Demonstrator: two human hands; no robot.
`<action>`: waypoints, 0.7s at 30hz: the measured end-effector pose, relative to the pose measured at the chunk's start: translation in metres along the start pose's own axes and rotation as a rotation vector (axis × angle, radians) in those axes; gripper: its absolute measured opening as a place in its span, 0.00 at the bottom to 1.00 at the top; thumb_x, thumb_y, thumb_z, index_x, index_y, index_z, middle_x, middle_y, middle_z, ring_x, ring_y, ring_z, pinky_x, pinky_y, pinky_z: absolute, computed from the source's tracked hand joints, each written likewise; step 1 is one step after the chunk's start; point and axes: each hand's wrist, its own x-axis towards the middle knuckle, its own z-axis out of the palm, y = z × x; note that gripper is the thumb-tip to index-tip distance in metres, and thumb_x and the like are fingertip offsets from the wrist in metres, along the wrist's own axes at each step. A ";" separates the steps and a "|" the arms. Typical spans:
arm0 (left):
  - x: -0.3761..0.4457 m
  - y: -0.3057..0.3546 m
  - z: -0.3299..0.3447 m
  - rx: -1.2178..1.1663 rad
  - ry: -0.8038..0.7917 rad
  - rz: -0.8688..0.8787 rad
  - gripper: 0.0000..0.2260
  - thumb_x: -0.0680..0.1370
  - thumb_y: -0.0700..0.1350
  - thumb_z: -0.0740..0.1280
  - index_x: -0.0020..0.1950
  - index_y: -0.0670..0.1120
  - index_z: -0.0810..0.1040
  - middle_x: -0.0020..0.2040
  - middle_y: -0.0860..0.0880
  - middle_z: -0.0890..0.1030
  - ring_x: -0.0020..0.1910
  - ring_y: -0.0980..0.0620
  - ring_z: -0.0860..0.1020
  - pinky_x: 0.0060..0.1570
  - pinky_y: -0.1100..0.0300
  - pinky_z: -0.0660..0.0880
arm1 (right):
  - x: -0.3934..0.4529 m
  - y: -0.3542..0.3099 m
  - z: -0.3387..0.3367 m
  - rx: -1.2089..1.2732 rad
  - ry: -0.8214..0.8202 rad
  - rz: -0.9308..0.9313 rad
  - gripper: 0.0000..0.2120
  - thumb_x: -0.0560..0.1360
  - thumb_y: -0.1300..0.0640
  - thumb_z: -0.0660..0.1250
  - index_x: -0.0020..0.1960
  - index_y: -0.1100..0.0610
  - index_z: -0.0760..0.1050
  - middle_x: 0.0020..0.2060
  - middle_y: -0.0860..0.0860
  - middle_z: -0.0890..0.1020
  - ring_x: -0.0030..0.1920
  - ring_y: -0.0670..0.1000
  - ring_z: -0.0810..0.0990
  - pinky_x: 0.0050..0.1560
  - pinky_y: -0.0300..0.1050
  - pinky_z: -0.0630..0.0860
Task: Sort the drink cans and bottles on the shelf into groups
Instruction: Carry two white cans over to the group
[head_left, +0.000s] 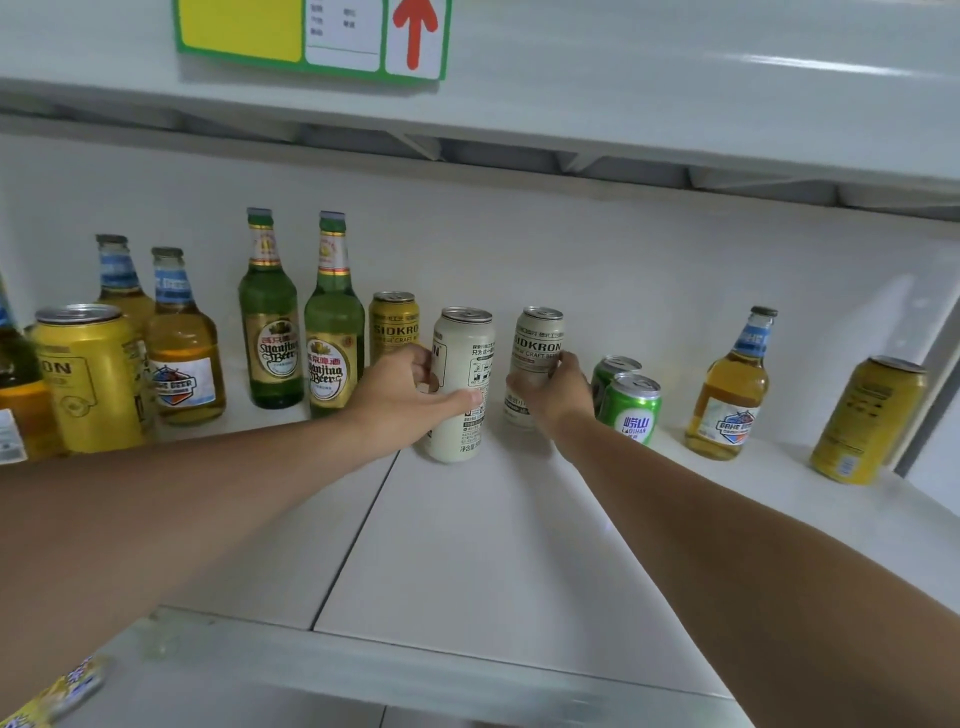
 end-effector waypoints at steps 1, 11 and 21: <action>0.001 0.001 0.004 0.005 -0.004 -0.001 0.25 0.71 0.57 0.83 0.63 0.50 0.80 0.57 0.55 0.84 0.56 0.62 0.80 0.48 0.67 0.74 | -0.004 -0.001 -0.002 -0.035 0.002 -0.006 0.29 0.77 0.53 0.75 0.75 0.55 0.68 0.66 0.54 0.79 0.63 0.58 0.80 0.63 0.51 0.77; 0.023 0.008 0.048 0.018 -0.025 -0.001 0.27 0.66 0.60 0.84 0.57 0.50 0.80 0.53 0.53 0.85 0.53 0.52 0.84 0.58 0.48 0.82 | -0.067 0.015 -0.037 -0.201 -0.099 -0.004 0.23 0.82 0.54 0.69 0.74 0.57 0.70 0.66 0.57 0.79 0.64 0.59 0.80 0.59 0.50 0.79; 0.036 0.018 0.090 0.042 -0.007 -0.031 0.24 0.70 0.57 0.83 0.58 0.47 0.81 0.52 0.51 0.85 0.51 0.50 0.83 0.43 0.58 0.75 | -0.101 0.024 -0.081 -0.345 -0.089 -0.074 0.07 0.79 0.54 0.68 0.56 0.52 0.82 0.53 0.51 0.85 0.54 0.56 0.82 0.57 0.52 0.82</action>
